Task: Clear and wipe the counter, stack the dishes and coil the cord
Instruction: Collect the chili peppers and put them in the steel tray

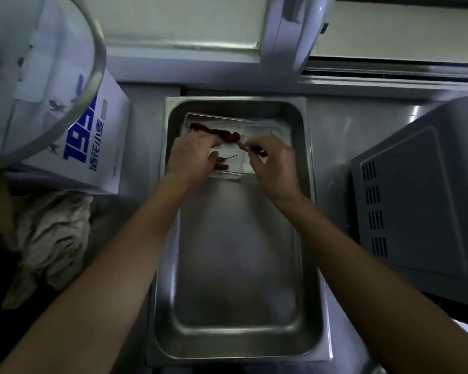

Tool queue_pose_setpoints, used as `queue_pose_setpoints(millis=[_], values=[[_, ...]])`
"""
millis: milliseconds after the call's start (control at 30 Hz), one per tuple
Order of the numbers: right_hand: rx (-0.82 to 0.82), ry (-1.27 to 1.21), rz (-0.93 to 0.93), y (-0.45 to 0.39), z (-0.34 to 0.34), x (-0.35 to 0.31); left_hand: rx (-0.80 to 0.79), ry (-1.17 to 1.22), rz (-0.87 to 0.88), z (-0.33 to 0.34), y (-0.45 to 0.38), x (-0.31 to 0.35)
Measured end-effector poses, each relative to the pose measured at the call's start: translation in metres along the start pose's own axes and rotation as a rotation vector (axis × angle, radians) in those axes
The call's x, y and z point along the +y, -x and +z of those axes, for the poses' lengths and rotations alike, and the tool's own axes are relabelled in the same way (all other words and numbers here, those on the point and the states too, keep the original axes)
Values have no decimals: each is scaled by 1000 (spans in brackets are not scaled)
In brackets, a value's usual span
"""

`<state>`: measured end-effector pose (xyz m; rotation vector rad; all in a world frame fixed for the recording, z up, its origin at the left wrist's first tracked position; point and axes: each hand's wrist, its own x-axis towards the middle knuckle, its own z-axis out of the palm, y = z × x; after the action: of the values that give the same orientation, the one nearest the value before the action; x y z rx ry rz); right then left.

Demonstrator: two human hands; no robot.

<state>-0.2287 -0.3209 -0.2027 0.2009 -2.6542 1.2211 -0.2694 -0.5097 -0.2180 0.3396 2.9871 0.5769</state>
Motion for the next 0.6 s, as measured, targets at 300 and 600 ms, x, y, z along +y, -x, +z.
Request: queue_pose_setpoints(millis=[300,600], values=[[-109,-58,96,-23,31,-10,52,-25,42,-7,28,-14],[-294,78,96,-44,50,-5,100,-61,56,-7,41,-15]])
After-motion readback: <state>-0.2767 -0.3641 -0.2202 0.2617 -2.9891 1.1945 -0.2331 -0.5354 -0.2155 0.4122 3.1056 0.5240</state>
